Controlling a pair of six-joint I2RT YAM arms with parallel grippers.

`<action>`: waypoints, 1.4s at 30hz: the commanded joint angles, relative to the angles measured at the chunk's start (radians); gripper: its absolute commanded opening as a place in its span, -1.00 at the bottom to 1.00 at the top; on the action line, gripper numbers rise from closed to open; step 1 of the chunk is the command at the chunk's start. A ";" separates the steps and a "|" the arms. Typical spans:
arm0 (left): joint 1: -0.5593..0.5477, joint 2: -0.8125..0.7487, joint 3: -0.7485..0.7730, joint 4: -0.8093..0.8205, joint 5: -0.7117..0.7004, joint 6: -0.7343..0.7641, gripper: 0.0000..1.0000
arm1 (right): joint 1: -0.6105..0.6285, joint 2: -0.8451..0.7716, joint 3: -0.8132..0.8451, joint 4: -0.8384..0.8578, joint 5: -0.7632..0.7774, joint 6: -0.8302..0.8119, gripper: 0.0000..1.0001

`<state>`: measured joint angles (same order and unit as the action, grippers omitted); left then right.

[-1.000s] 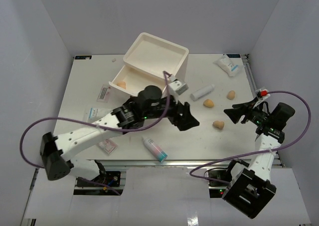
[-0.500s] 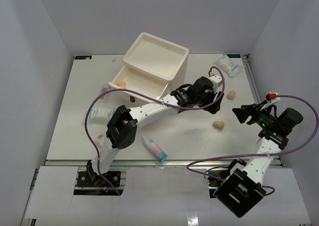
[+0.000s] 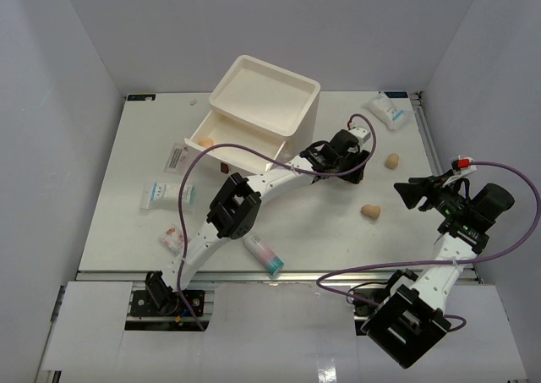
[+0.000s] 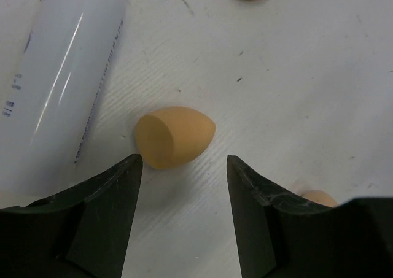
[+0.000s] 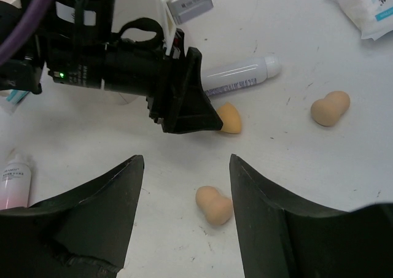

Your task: Organize the makeup

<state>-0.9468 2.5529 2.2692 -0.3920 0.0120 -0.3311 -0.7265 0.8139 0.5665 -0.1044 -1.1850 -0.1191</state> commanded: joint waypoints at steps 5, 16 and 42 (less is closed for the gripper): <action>0.005 0.011 0.049 0.046 -0.005 -0.004 0.30 | -0.007 0.003 -0.022 0.071 -0.048 0.046 0.28; 0.005 0.053 0.056 0.066 0.003 0.016 0.11 | -0.008 0.002 -0.030 0.084 -0.056 0.053 0.28; -0.013 -0.364 -0.332 0.126 0.079 0.044 -1.00 | -0.005 -0.019 -0.047 0.092 -0.117 0.055 0.29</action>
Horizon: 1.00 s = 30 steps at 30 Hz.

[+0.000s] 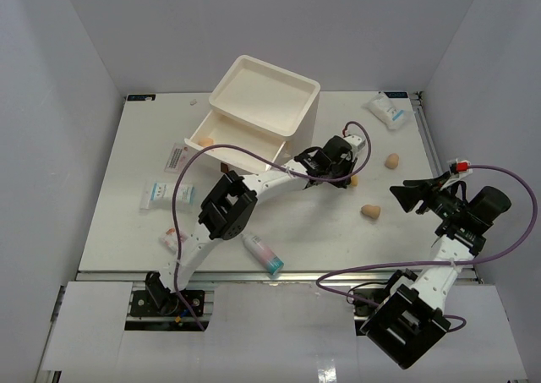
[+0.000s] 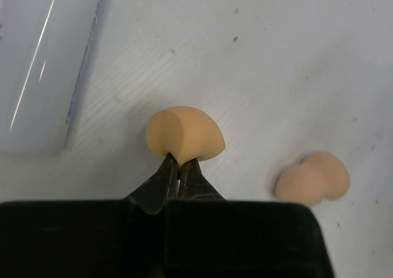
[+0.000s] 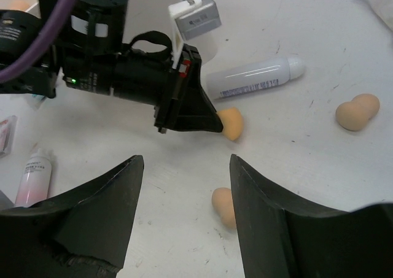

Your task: Organize the makeup

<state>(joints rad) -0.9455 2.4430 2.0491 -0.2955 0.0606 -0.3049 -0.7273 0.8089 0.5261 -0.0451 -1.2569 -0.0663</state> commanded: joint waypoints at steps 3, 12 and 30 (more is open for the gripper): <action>-0.025 -0.409 -0.240 0.049 0.015 0.021 -1.00 | -0.004 -0.019 -0.009 0.033 -0.054 0.000 0.30; -0.033 -0.772 -0.533 0.053 -0.041 0.048 -1.00 | 0.000 -0.038 -0.020 0.063 -0.072 -0.002 0.30; 0.402 -1.313 -0.943 -0.088 -0.153 0.066 -1.00 | 0.031 -0.053 -0.040 0.091 -0.099 0.014 0.32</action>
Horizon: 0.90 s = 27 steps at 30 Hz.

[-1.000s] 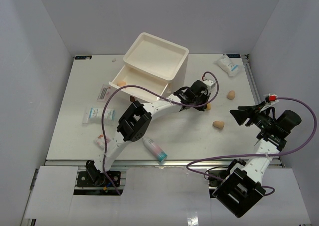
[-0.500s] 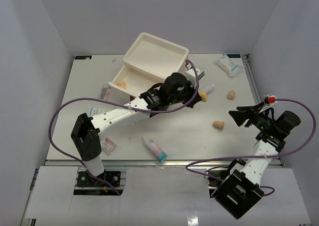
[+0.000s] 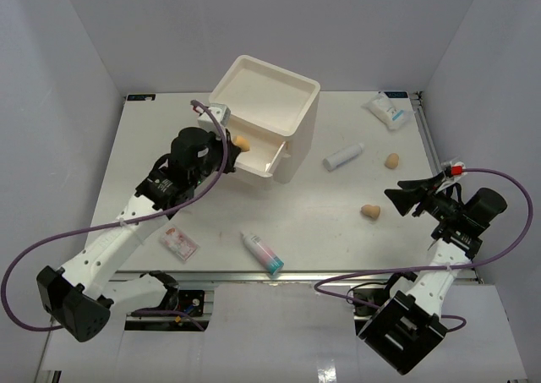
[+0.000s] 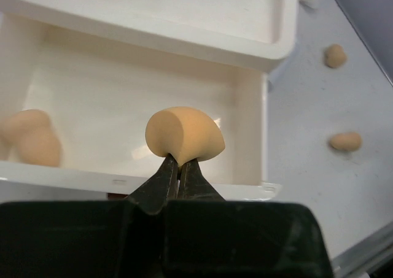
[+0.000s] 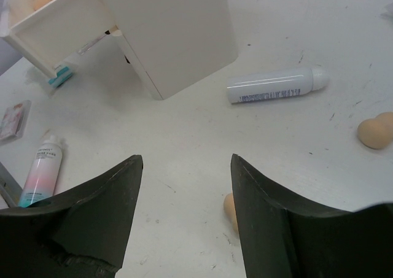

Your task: Organize the makeup

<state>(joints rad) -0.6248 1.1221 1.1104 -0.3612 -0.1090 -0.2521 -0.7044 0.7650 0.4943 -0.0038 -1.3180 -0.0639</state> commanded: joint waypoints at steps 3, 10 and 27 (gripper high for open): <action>0.116 0.072 0.028 -0.019 0.027 0.021 -0.97 | 0.009 -0.010 -0.008 0.050 -0.040 0.009 0.32; 0.157 0.161 0.096 -0.001 0.060 0.013 -0.01 | 0.023 -0.024 -0.004 0.009 -0.039 -0.057 0.42; 0.158 -0.313 -0.233 0.158 0.243 0.053 0.88 | 0.528 0.298 0.263 -0.518 0.694 -0.567 0.68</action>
<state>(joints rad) -0.4707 0.9699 0.9948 -0.3012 0.0303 -0.2305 -0.2666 0.9800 0.6646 -0.3731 -0.8808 -0.4891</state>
